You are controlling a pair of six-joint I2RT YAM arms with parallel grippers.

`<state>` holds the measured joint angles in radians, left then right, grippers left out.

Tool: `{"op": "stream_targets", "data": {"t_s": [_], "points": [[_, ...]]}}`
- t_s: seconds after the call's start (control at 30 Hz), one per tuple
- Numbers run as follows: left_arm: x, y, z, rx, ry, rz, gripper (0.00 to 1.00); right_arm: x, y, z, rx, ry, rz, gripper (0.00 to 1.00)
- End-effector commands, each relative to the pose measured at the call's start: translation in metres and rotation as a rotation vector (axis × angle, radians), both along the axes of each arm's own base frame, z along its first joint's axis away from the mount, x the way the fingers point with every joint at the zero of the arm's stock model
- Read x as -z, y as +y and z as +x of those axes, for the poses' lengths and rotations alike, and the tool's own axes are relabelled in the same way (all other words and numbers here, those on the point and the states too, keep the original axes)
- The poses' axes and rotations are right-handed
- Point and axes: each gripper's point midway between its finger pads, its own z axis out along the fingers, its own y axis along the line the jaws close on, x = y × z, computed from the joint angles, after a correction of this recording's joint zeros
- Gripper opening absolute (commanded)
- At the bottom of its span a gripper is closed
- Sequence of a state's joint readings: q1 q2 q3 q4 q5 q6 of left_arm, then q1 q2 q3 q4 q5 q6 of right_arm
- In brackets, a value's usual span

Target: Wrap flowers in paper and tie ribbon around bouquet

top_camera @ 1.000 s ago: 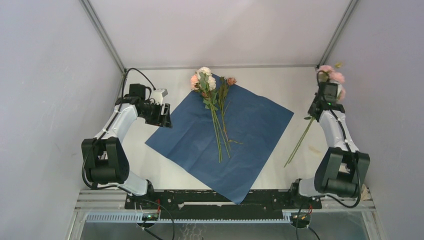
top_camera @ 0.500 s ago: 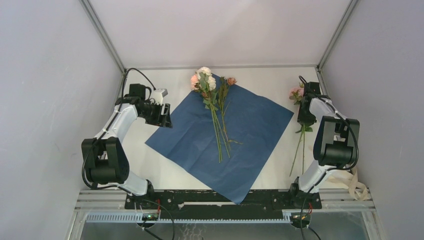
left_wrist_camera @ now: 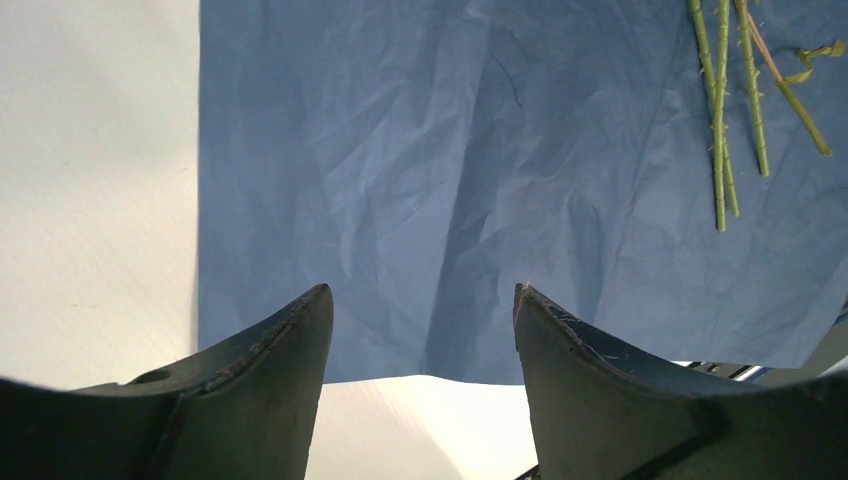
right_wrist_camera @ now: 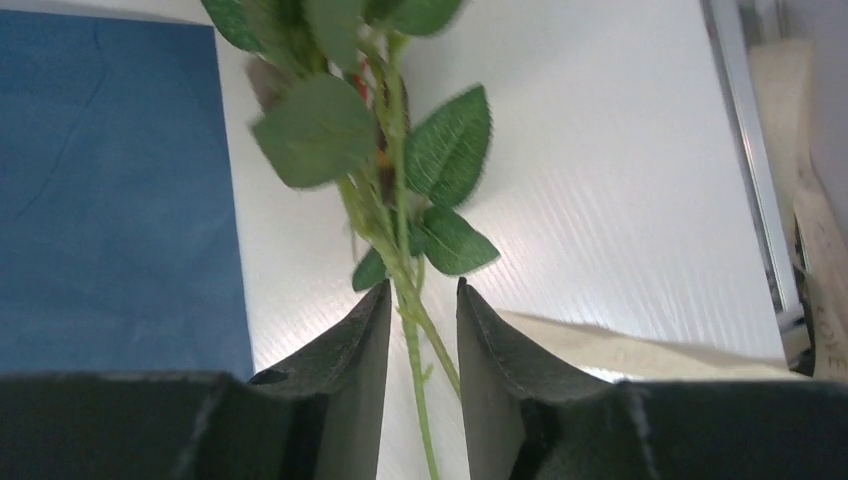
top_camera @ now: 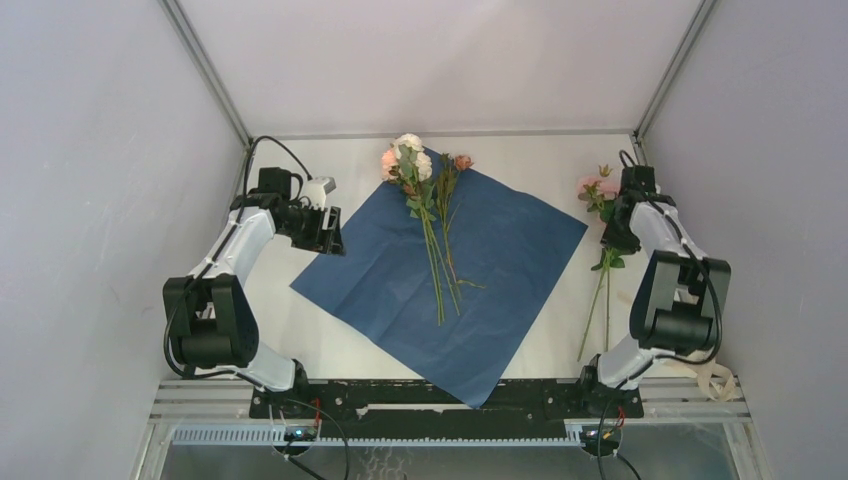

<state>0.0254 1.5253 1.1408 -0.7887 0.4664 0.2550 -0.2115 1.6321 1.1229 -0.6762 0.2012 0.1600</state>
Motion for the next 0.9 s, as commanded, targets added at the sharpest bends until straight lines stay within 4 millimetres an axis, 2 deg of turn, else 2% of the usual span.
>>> {"op": "stream_targets", "data": {"t_s": [0.0,0.17,0.33,0.57,0.63,0.7,0.77,0.87], "points": [[0.001,-0.006,-0.005,0.036,-0.004,-0.030,0.71,-0.009,0.011,-0.025,0.075,-0.009,0.053,0.37],[0.000,-0.008,-0.005,0.039,-0.006,-0.038,0.72,0.012,0.008,-0.047,0.108,0.064,0.049,0.36],[-0.003,-0.008,-0.006,0.042,-0.018,-0.042,0.72,0.025,0.008,-0.055,0.101,0.122,0.051,0.39],[-0.004,-0.008,-0.007,0.043,-0.017,-0.043,0.72,0.042,0.000,-0.046,0.107,0.114,0.066,0.37],[-0.004,-0.008,-0.007,0.043,-0.018,-0.041,0.72,0.047,-0.001,-0.047,0.098,0.128,0.067,0.34],[-0.004,-0.008,-0.007,0.042,-0.016,-0.042,0.72,0.049,-0.003,-0.046,0.093,0.130,0.057,0.22],[-0.005,-0.008,-0.007,0.042,-0.017,-0.041,0.72,0.044,-0.007,-0.044,0.086,0.118,0.027,0.10],[-0.004,-0.008,-0.007,0.043,-0.015,-0.040,0.72,0.027,-0.015,-0.042,0.080,0.086,-0.057,0.00]]}}
